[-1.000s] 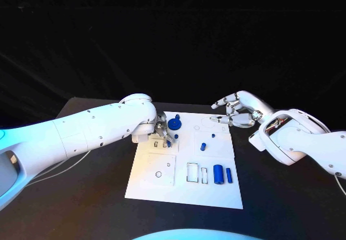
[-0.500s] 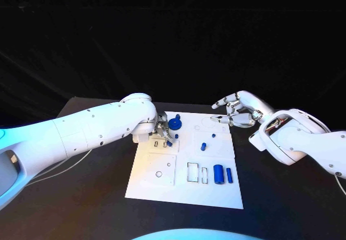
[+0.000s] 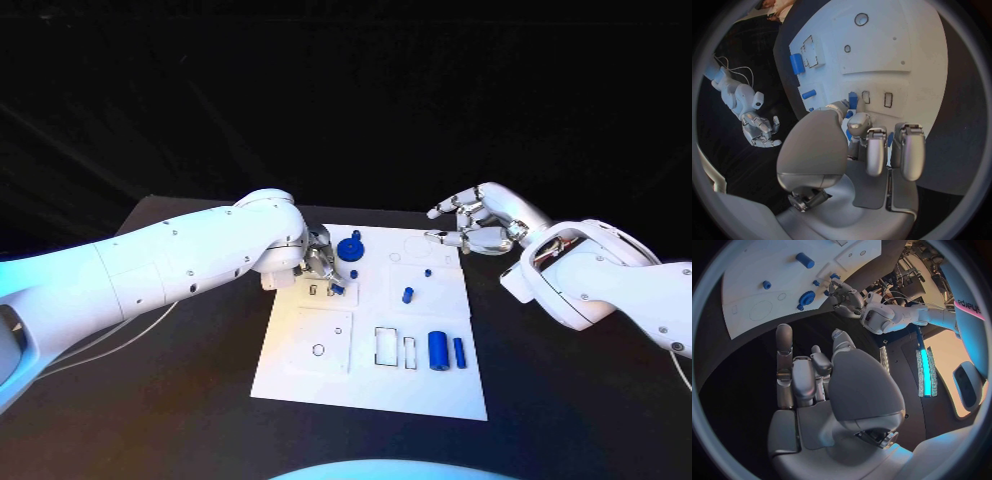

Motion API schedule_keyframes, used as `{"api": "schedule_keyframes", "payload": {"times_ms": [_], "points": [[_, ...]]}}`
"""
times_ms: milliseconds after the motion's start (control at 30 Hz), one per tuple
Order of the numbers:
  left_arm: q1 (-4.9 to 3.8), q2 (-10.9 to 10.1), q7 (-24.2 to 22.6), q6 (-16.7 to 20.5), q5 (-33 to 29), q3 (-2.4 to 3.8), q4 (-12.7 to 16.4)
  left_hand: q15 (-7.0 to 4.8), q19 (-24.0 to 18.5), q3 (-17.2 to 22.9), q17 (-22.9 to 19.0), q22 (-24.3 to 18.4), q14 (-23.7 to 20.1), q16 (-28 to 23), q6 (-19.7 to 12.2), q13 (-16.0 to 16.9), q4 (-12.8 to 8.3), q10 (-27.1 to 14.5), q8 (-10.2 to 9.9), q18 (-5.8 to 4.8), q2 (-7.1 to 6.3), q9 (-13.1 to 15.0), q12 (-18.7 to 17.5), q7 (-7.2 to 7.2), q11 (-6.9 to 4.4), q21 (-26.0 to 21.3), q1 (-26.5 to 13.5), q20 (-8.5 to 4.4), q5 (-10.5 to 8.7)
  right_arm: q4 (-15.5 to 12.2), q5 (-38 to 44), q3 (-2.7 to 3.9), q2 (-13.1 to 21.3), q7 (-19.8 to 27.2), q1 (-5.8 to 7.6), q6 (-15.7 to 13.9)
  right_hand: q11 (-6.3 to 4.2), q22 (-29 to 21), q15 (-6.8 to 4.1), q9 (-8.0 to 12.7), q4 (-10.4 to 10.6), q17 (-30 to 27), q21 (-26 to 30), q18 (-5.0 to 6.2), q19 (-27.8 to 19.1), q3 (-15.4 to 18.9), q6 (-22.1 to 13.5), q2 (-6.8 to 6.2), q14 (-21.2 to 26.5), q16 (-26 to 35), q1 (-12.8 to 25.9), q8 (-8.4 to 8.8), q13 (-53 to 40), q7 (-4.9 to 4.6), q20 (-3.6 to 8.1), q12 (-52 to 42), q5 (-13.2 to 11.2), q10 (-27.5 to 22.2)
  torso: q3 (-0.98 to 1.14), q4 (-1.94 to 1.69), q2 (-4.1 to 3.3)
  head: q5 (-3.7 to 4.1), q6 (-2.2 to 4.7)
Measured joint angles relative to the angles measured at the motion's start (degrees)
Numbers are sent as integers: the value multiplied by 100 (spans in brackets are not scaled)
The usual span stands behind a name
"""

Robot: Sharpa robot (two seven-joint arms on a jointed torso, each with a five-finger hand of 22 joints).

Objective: Assemble the parts on the task board

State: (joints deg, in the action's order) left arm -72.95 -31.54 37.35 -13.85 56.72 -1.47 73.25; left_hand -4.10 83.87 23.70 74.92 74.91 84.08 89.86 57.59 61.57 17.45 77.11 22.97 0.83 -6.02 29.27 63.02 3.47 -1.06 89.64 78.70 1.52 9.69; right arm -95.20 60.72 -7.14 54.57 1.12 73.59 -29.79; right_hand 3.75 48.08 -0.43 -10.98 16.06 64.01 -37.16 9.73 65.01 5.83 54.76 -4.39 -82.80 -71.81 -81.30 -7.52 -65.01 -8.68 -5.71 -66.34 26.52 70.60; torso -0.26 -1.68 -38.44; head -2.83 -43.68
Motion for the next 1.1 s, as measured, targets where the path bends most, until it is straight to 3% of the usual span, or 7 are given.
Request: {"api": "schedule_keyframes", "payload": {"times_ms": [133, 367, 500, 767, 933, 1100], "points": [[0, -118, 0, 149, -75, 1, 107, 0, 0, 189, 0, 0, 0, 0, -30, -89, -6, 5, 49, 0, -48, 184, -71, -12, -4, 0, -138, 0, -1, 7, -29, 0, -1, 0, 0, -2, 0, -4, 0, 0, 0, 0, 0, 0, 0, 0, 0, 0, 0, 0, 0, 0, 1, 0, 0, 0, 33, 0, 0, -1, 0, -8, 2], [19, -322, 0, 482, -141, 1, 335, 0, 0, 488, -1, 0, 0, 0, -40, -218, -141, 5, 137, 1, -190, 218, -161, -2, -4, 0, -307, 0, 19, 10, -68, 0, 3, 3, 0, -3, 0, -31, 0, 0, 3, -4, 45, 0, 0, -3, 0, 0, 0, 0, 0, 0, 19, 0, 0, 0, 79, 0, -3, -8, 1, -18, -15], [63, -405, 5, 648, -130, 1, 455, 0, -1, 553, -1, 0, 0, 0, -42, -290, -160, 5, 151, 0, -229, 512, -228, 0, -4, 0, -366, 1, 64, 11, -108, 0, 2, 13, 0, 0, 0, -49, 0, 1, 17, -9, 72, -1, 0, -17, 0, 0, 0, 22, 0, 0, 29, 0, 0, 0, 111, 0, -6, -7, 1, -28, -16], [135, -495, 22, 860, 98, 1, 603, -20, -1, 726, -1, 0, -21, 0, -40, -386, -288, 25, 214, 0, -327, 512, -298, -2, -24, 0, -464, 1, 132, 11, -172, 0, 8, 26, 0, 2, 0, -64, 0, 1, 17, -22, 94, -1, 1, -17, 0, 0, 0, 23, 0, 0, 41, 0, 1, 1, 119, 0, -5, -1, -2, -43, -24], [234, -538, 35, 928, 311, 1, 703, -32, 13, 788, -1, 0, -8, 0, -39, -511, -301, 35, 254, 0, -380, 513, -380, -2, -34, 0, -517, -13, 197, 3, -195, 0, 10, 45, 0, -2, 0, -55, 0, 2, 17, 4, 94, -1, 51, -17, 0, 0, 0, 22, 0, -22, 58, 0, 10, 1, 323, 0, -5, 2, -4, -51, -27], [296, -554, 48, 973, 482, 1, 748, -40, 20, 797, -1, 0, 0, 0, -39, -516, -310, 36, 271, 1, -396, 519, -380, -2, -35, 0, -533, -20, 217, 2, -209, 0, 18, 68, 0, -10, 0, -68, 0, 2, 17, -1, 118, -1, 51, -17, 0, 0, 0, 23, 0, -22, 92, 0, 9, 1, 343, 0, -7, 2, -4, -45, -32]]}}
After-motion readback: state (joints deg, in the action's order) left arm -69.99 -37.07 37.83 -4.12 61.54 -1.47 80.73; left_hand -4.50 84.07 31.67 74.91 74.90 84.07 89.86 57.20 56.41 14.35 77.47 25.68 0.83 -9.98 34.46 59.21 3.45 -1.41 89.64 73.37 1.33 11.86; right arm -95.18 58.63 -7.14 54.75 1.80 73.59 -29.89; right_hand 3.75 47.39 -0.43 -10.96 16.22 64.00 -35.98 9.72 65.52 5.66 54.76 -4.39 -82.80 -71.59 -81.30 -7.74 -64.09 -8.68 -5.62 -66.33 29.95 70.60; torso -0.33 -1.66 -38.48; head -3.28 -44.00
